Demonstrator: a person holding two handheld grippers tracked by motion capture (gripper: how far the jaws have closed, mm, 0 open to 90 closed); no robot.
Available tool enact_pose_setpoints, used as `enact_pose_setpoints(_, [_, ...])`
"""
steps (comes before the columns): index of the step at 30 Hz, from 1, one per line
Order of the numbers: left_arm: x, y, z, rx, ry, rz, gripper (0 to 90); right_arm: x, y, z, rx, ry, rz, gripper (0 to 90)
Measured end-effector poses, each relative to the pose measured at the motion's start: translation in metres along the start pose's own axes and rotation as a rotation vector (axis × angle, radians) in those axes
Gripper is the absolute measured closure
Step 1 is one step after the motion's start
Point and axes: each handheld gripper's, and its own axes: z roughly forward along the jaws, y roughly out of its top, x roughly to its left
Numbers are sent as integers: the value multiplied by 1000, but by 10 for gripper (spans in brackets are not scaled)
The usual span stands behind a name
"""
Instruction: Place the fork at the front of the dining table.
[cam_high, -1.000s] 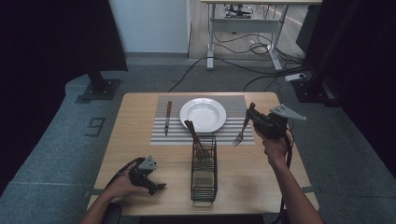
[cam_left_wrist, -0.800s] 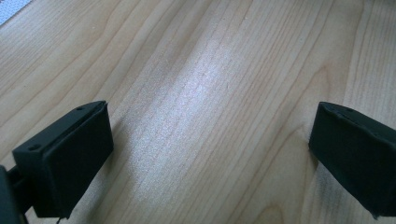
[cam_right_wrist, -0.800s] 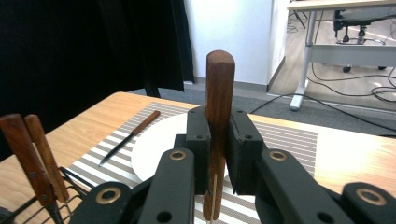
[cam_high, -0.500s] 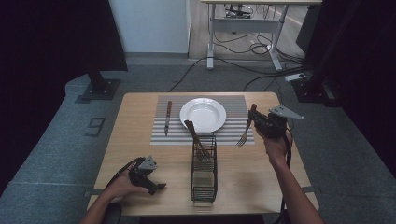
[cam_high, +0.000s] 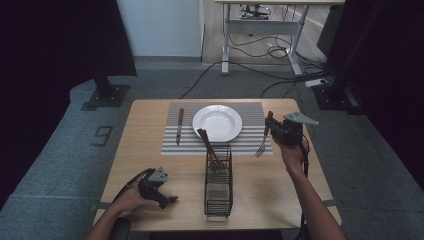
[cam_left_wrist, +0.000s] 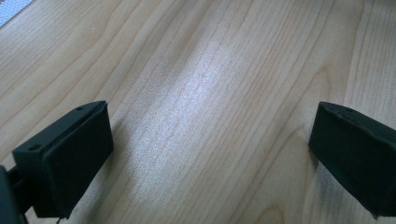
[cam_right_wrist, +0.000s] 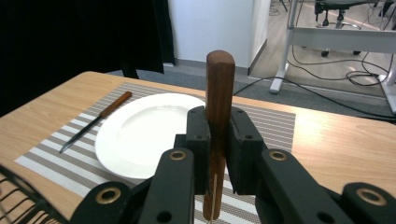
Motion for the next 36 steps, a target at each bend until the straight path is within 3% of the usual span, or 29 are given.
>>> enact_pose_setpoints(11, [0,0,0,-1,0,1,0,-5,-3,33,62,-32,-8,802])
enact_pose_setpoints(36, [0,0,0,-2,-1,3,0,-5,-2,74,123,-77,-26,801])
